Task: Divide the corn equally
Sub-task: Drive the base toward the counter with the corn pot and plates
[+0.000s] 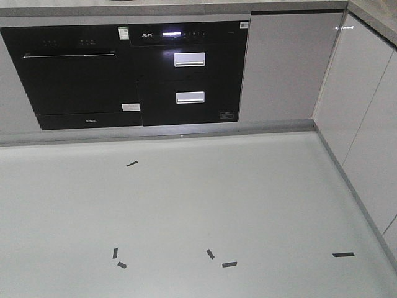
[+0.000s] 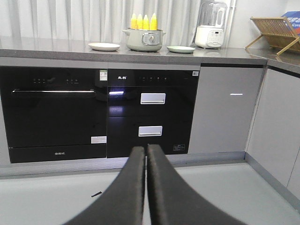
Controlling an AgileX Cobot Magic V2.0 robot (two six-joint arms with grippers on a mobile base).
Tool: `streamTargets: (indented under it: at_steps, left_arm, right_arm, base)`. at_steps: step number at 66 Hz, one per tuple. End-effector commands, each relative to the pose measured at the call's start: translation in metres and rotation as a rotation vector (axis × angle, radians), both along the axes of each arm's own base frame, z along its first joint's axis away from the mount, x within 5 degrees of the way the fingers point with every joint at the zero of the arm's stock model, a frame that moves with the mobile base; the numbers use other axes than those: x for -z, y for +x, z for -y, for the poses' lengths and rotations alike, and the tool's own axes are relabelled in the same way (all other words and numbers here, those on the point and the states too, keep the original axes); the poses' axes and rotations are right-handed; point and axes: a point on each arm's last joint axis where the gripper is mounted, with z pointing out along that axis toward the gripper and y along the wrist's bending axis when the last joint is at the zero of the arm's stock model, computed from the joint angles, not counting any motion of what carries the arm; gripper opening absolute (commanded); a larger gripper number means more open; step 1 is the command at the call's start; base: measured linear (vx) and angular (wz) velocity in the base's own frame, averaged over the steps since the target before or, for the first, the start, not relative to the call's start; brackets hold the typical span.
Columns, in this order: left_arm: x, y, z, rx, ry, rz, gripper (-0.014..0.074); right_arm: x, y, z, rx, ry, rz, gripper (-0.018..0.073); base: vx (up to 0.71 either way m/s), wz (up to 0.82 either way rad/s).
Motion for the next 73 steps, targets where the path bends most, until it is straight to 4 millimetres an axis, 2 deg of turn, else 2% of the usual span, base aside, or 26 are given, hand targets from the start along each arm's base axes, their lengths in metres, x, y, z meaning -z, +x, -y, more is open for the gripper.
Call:
streamTargets:
  at_steps: [1, 73]
  left_arm:
    - [0.0026, -0.0007, 0.0001, 0.001, -0.014, 0.064, -0.0006]
    - [0.0026, -0.0007, 0.0001, 0.001, -0.014, 0.064, -0.0006]
  right_arm:
    - [-0.0021, 0.0004, -0.0009, -0.011, -0.014, 0.063, -0.0009]
    - [-0.0021, 0.0004, -0.0009, -0.011, -0.014, 0.063, -0.0009]
  base:
    - [0.07, 0.0]
    - [0.15, 0.03]
